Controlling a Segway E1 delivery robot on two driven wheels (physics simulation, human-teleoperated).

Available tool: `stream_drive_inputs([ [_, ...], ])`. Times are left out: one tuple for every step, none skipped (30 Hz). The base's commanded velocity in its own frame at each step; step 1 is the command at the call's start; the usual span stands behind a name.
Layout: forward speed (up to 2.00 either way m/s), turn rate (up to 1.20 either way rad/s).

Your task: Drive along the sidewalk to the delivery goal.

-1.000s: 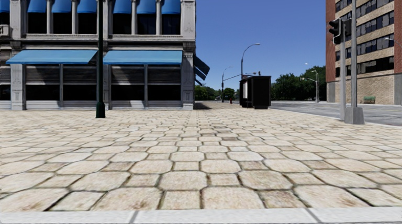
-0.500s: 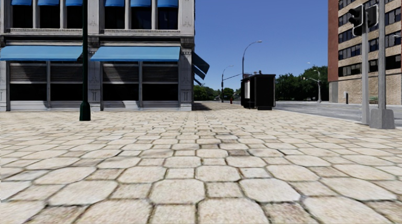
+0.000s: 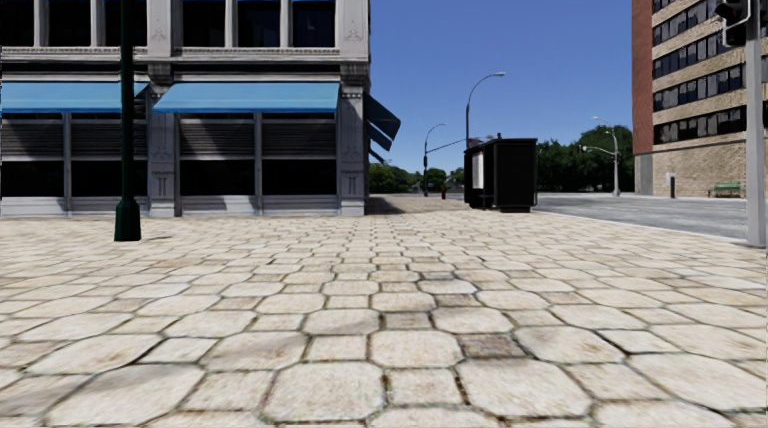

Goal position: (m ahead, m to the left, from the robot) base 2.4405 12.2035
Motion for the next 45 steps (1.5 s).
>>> stream_drive_inputs([
  [2.0,0.0],
  [2.0,0.0],
  [2.0,0.0],
  [2.0,0.0],
  [2.0,0.0],
  [2.0,0.0],
  [2.0,0.0],
  [2.0,0.1],
  [2.0,0.1],
  [2.0,0.26],
  [2.0,0.61],
  [2.0,0.88],
  [2.0,0.88],
  [2.0,1.2],
  [2.0,1.2],
  [2.0,1.2],
  [2.0,1.2],
  [2.0,1.2],
  [2.0,1.2],
  [2.0,1.2],
  [2.0,1.2],
  [2.0,1.2],
  [2.0,1.2],
  [2.0,1.2],
  [2.0,1.2],
  [2.0,1.2],
  [2.0,1.2],
  [2.0,1.2],
  [2.0,1.2],
  [2.0,1.2],
  [2.0,1.2],
  [2.0,1.2],
  [2.0,1.2],
  [2.0,1.2],
  [2.0,1.2],
  [2.0,1.2],
  [2.0,1.2],
  [2.0,1.2],
  [2.0,1.2],
  [2.0,1.2],
  [2.0,1.2],
  [2.0,1.2],
  [2.0,1.2],
  [2.0,1.2],
  [2.0,1.2],
])
